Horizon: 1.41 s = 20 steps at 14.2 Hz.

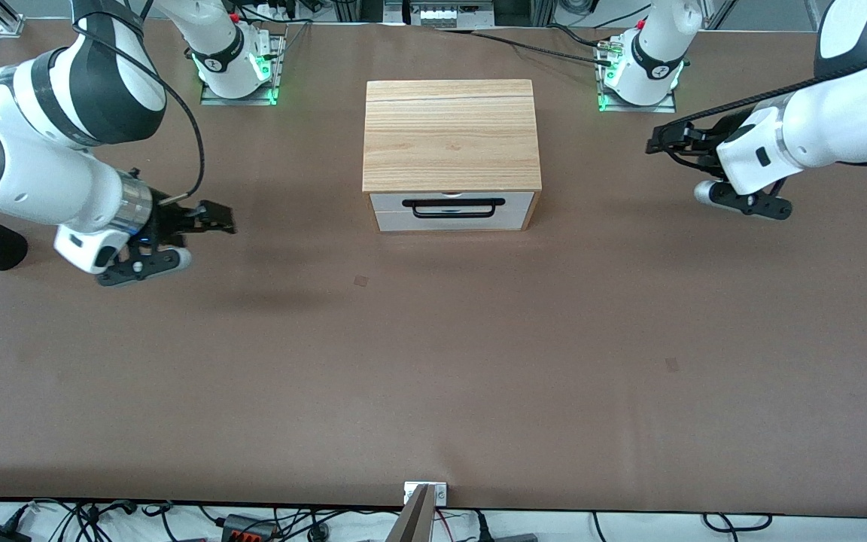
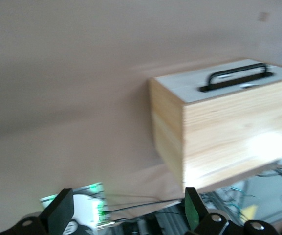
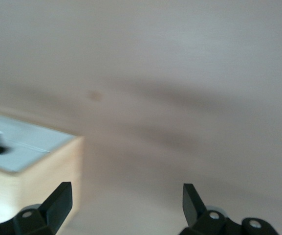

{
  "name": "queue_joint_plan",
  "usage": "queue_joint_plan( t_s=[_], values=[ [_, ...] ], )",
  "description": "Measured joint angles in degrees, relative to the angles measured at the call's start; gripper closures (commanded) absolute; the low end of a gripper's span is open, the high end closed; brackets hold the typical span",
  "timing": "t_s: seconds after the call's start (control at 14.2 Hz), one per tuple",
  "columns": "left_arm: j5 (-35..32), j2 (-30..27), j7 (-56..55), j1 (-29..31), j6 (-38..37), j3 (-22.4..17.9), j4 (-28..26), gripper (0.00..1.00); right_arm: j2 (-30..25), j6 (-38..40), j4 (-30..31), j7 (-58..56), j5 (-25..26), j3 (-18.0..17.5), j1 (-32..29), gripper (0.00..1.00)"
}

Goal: Pull top drawer with both arms simultaneously
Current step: 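Move the left gripper toward the handle while the right gripper approaches it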

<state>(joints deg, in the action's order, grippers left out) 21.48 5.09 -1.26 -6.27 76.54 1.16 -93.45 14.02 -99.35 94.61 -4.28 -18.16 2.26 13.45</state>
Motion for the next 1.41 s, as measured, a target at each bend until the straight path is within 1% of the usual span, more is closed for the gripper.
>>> queue_joint_plan(
  t_s=[0.07,0.21,0.28,0.42,0.56,0.7,0.84,0.98,1.05,1.12,1.26,1.41],
  values=[
    [2.35,0.72,0.16,0.45,0.00,-0.16,0.00,0.00,1.08,0.01,0.00,-0.20,-4.65,0.05,-0.09,0.00],
    [4.40,2.24,0.74,0.75,0.83,-0.15,-0.01,0.00,3.60,0.03,0.07,-1.08,-12.58,0.12,-0.32,0.00],
    [5.68,2.93,0.88,0.48,2.56,0.05,-0.03,0.00,4.92,0.03,0.22,-2.48,-17.33,0.12,-0.35,0.00],
    [10.46,4.41,0.89,-0.42,6.73,0.73,-0.12,0.00,6.91,-0.08,1.38,-8.68,-26.95,0.10,-0.29,0.00],
    [13.21,6.22,1.72,-0.98,10.48,1.55,-0.40,0.00,8.19,-0.29,3.08,-13.61,-33.95,0.10,-0.30,0.00],
    [16.76,8.56,8.62,-0.99,13.41,1.66,-1.23,0.00,8.83,-0.33,5.82,-18.82,-42.25,0.11,-0.30,0.00],
    [24.33,12.84,17.22,-0.57,15.11,1.54,-2.20,0.00,9.06,-0.36,9.79,-25.37,-50.85,0.09,-0.13,0.00],
    [29.98,17.85,25.27,-0.12,17.14,1.49,-2.87,0.00,9.08,-0.74,13.05,-31.78,-56.74,0.02,0.75,0.00],
    [33.26,19.90,29.37,0.10,18.41,1.47,-3.58,0.00,9.11,-1.18,14.72,-35.14,-60.66,0.00,1.62,0.00],
    [37.94,21.50,33.56,0.25,19.34,1.44,-5.07,0.00,9.31,-1.54,16.72,-39.04,-65.59,-0.02,2.86,0.00],
    [47.58,23.46,40.44,0.08,19.95,1.47,-9.12,0.00,10.87,-1.81,20.57,-47.80,-74.77,-0.08,5.87,0.00],
    [53.36,24.10,44.62,-0.48,20.10,1.58,-12.46,0.00,14.03,-1.91,22.22,-54.25,-80.21,-0.14,8.74,0.00]
  ],
)
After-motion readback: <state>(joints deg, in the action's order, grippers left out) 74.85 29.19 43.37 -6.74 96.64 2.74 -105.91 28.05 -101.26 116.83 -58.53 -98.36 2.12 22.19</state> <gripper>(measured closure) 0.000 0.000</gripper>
